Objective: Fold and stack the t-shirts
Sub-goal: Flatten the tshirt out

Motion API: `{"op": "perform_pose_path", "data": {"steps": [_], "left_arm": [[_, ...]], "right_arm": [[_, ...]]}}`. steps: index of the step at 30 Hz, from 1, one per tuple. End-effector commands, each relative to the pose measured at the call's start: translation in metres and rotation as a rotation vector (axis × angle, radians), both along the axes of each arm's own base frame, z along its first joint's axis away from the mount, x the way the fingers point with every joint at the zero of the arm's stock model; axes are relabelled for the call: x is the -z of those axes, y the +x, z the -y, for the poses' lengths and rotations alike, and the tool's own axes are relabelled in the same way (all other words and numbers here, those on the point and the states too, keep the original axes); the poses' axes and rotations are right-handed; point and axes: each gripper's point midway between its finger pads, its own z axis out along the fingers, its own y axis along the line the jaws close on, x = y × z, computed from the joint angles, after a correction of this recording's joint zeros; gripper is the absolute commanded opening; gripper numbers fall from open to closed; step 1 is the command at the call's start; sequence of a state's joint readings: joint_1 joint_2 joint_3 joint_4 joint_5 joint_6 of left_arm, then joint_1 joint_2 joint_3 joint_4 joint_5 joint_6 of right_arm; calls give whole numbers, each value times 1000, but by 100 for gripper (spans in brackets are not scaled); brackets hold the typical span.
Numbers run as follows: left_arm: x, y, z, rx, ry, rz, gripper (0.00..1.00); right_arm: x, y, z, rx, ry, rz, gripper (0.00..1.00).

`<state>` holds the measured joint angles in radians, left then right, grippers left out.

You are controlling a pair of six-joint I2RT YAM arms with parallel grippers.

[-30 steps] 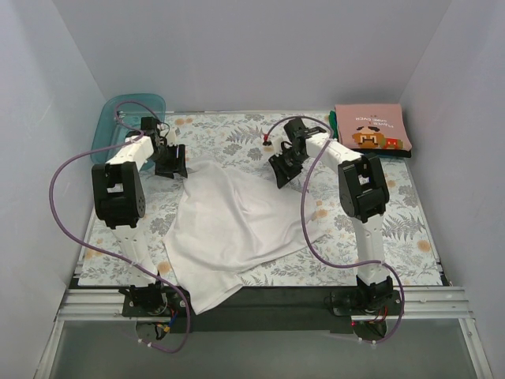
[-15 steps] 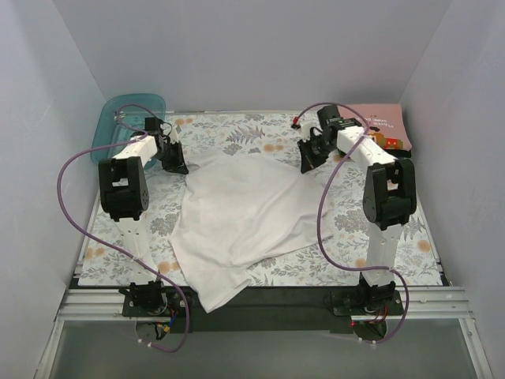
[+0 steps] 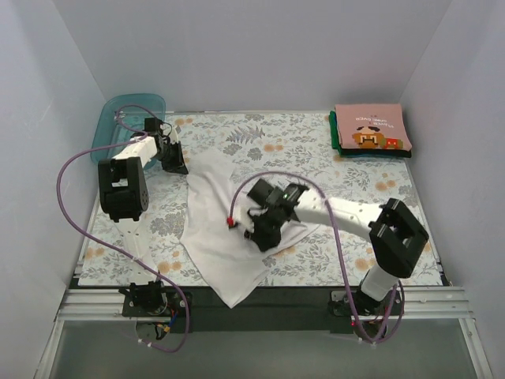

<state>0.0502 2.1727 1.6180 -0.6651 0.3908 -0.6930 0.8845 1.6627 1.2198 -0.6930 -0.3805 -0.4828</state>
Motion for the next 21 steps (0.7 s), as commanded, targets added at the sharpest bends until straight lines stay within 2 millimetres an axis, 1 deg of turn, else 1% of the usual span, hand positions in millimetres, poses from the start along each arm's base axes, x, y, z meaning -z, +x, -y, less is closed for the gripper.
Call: {"op": "perform_pose_path", "data": {"steps": [1,2,3,4,5,6,7,8,9,10,11,13,14,15,17,18,21], "left_arm": [[-15,-6,-1,16,19,26,0],[-17,-7,-1,16,19,30,0],[-17,-8,-1,17,17,29,0],[-17,-9,-1,17,17,30,0],[-17,-9,0,20,17,31,0],[-17,-10,0,21,14,30,0],[-16,-11,1,24,16,25,0],[-17,-11,0,24,15,27,0],[-16,-11,-1,24,19,27,0],[-17,-11,-1,25,21,28,0],[-17,-10,-1,27,24,29,0],[-15,-11,-1,24,23,24,0],[-15,-12,-1,24,22,23,0],[-14,-11,-1,24,20,22,0],[-12,-13,0,24,18,16,0],[-12,-13,0,26,14,15,0],[-11,-15,1,28,12,9,0]], "right_arm": [[-4,-45,21,-132,-13,-41,40],[-14,-33,20,-89,30,-57,49],[-24,-1,30,36,74,-87,50],[-40,13,28,84,138,-128,50],[-62,51,34,182,196,-97,49],[-66,67,34,223,213,-105,46],[-73,79,34,275,227,-117,43],[-86,98,33,311,248,-88,43],[-86,104,31,333,245,-94,41],[-79,107,27,358,231,-134,40],[-80,109,23,359,240,-149,39],[-70,107,15,351,231,-194,39],[-64,107,13,342,213,-189,41],[-53,100,8,319,180,-191,41],[-40,95,5,289,139,-171,44],[-30,86,0,262,109,-176,44],[-4,74,5,239,24,-172,44]]}}
